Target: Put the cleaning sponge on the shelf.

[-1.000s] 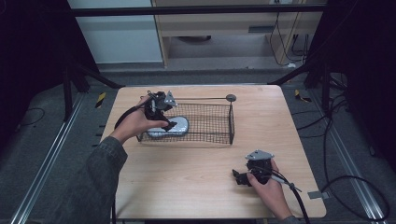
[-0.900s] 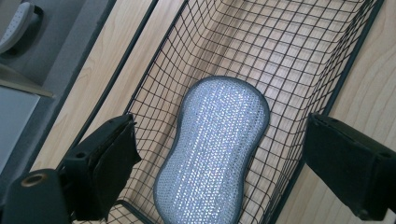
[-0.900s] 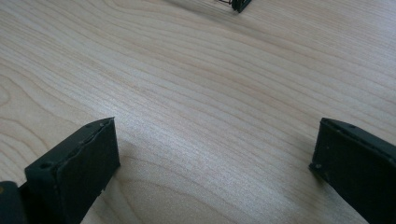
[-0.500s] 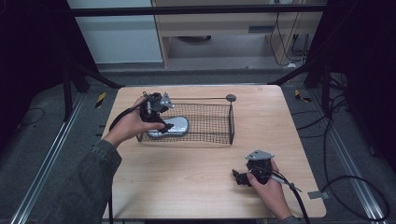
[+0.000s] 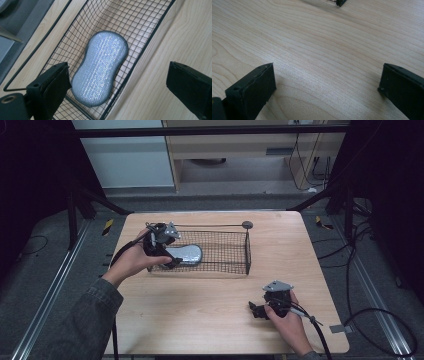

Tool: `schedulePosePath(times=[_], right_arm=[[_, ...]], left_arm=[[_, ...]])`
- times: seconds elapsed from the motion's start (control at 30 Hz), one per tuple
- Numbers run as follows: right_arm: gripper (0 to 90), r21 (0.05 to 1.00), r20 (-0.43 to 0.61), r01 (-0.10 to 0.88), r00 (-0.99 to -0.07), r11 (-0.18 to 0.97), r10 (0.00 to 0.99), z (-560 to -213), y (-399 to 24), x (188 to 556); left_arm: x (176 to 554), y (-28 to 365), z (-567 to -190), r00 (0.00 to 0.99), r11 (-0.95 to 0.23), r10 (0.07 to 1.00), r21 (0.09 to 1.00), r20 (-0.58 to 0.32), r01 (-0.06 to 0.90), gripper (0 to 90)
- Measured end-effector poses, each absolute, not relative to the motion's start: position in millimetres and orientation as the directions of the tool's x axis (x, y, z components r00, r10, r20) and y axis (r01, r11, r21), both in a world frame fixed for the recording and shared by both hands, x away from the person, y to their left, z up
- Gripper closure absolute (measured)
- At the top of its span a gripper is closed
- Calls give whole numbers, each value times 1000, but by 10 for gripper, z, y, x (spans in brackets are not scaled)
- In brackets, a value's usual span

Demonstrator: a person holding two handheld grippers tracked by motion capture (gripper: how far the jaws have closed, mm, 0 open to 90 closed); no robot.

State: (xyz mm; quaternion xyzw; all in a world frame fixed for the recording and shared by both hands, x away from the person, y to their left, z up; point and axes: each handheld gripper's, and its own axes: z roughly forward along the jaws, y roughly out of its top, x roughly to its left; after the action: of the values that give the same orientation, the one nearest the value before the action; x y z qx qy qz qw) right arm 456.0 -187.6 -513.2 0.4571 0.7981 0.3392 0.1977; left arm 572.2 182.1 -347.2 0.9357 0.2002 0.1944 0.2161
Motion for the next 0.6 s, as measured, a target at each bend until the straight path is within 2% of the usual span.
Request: schedulePosePath(times=[0.3, 0.4, 0.6], right_arm=[[7, 722, -5, 596, -503, 351, 864, -5133, -1875, 4559], [7, 722, -6, 597, -502, 351, 865, -5132, -1875, 4557], [7, 722, -6, 597, -501, 350, 866, -5133, -1874, 4557]], left_arm=[[5521, 1961, -3422, 796, -779, 541, 518, 272, 353, 41], [5448, 2045, -3456, 768, -745, 591, 531, 247, 404, 39], [5331, 2205, -3527, 736, -701, 640, 559, 219, 443, 38]])
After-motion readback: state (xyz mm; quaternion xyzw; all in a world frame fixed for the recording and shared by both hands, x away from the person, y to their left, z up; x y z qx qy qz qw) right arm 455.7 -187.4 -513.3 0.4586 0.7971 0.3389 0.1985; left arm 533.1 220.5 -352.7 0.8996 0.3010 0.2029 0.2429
